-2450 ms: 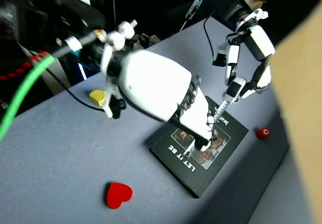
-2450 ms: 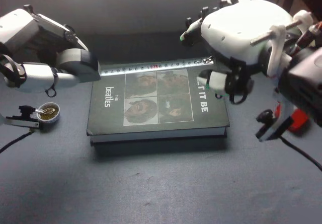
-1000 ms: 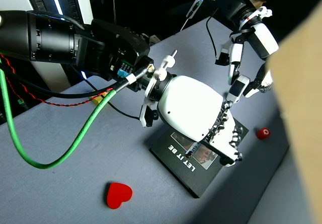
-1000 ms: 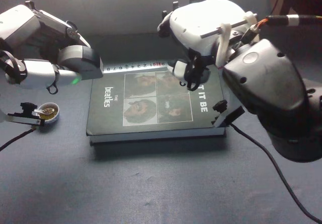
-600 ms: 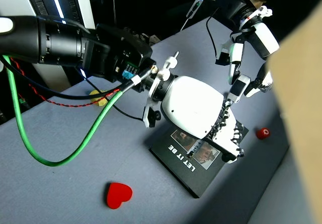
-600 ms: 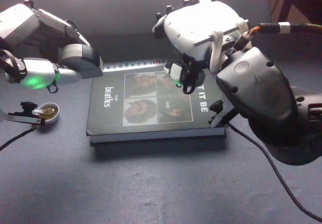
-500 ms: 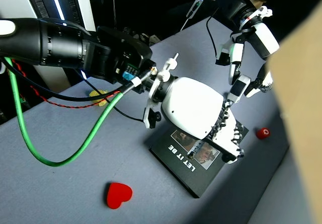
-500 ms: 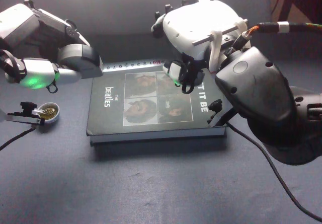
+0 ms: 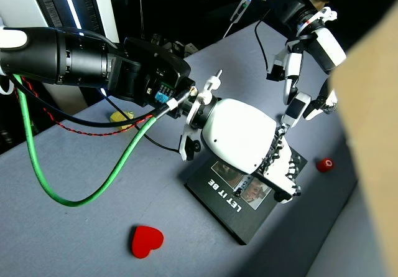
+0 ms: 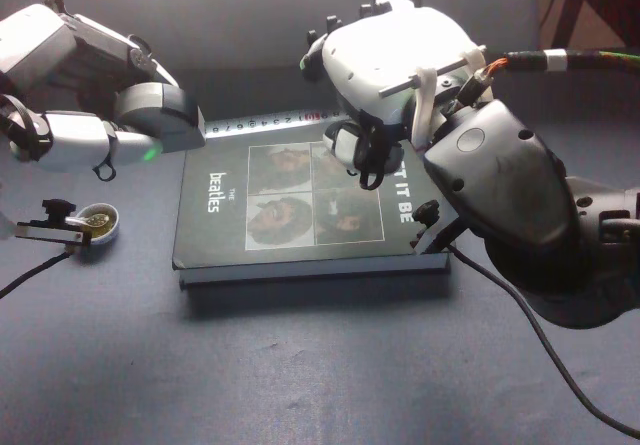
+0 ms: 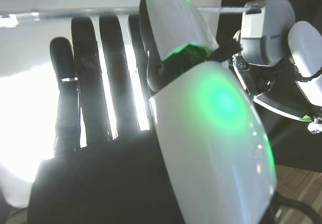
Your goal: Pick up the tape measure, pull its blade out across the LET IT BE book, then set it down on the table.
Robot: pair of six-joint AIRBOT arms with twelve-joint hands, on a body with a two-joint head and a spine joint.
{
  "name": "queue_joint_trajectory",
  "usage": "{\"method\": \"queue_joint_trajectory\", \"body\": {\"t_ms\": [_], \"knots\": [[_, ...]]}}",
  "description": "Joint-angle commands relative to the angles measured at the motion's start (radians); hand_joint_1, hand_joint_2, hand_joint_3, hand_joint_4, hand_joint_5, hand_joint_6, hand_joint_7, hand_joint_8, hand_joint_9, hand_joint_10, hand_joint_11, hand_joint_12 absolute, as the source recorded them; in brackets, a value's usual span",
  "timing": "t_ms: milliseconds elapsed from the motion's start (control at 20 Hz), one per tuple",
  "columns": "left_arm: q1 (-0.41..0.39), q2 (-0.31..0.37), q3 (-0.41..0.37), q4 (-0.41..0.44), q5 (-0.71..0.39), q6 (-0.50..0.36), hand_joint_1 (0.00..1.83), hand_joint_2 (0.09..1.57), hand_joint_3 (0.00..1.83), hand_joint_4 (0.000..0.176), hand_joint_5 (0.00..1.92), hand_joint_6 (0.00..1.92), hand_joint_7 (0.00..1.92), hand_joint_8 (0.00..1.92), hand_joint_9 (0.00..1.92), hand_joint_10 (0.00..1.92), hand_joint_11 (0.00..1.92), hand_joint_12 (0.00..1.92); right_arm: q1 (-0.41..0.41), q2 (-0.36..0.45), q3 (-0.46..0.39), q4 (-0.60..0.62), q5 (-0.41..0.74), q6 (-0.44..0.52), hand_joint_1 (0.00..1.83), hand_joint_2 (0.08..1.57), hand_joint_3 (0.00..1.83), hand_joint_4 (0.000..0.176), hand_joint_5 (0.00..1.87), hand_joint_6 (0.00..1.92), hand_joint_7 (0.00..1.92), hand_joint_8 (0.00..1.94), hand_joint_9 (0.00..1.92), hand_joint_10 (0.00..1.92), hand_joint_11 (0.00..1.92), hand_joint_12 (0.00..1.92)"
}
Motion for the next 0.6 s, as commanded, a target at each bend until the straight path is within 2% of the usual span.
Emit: {"method": "queue_joint_trajectory", "body": {"t_ms": [0,550], "knots": [[-0.015,0.0,0.002,0.01,-0.13,-0.014,1.39,1.07,0.0,0.0,1.1,0.6,1.12,0.79,0.94,1.17,0.83,0.99,0.006,0.001,0.003,-0.082,0.062,0.006,1.08,1.16,0.0,0.0,0.68,0.01,0.68,0.01,0.65,0.02,0.16,1.16],[-0.016,0.001,0.003,0.019,-0.134,-0.014,1.39,1.07,0.0,0.0,1.12,0.58,1.1,0.82,0.94,1.17,0.83,1.0,0.005,0.001,0.019,-0.073,0.054,0.008,1.06,1.17,0.0,0.0,0.7,0.02,0.69,0.01,0.67,0.02,0.17,1.16]]}}
